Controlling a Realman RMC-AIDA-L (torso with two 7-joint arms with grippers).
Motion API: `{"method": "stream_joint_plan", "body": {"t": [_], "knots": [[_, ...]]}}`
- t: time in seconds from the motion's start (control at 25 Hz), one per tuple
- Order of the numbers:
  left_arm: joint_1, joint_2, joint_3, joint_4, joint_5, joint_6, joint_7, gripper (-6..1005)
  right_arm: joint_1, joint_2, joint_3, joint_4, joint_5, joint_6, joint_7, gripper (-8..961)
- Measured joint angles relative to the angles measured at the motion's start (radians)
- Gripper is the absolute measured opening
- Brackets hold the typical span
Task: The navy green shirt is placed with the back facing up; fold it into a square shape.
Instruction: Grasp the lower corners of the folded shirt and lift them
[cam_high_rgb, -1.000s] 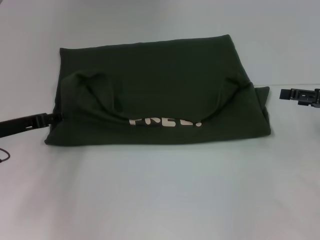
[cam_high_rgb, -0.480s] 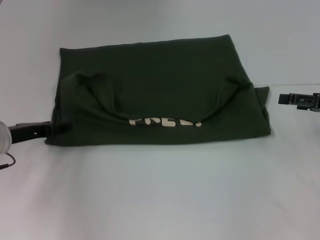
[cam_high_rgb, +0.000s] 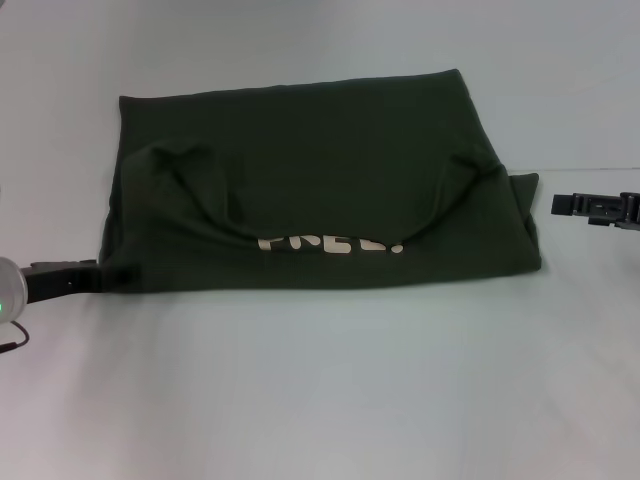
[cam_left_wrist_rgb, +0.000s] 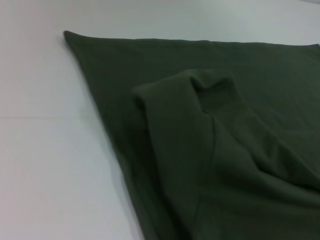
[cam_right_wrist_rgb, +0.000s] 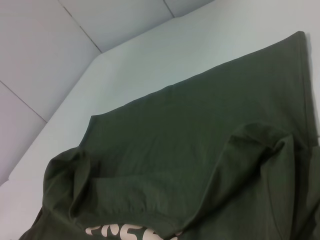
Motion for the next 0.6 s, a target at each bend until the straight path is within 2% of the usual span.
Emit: {"method": "stream_joint_plan", "body": {"t": [0.24, 0.6], "knots": [[-0.008, 0.004, 0.001, -0.026, 0.011, -0.03, 0.002, 721, 0.003, 0.002, -0.001, 0.001, -0.01, 0.0, 0.0, 921], [-0.015, 0.008, 0.001, -0.041, 0.025, 0.001, -0.002, 716, 0.003, 0.002, 0.0, 0.001, -0.011, -0.002, 0.001, 917]]}}
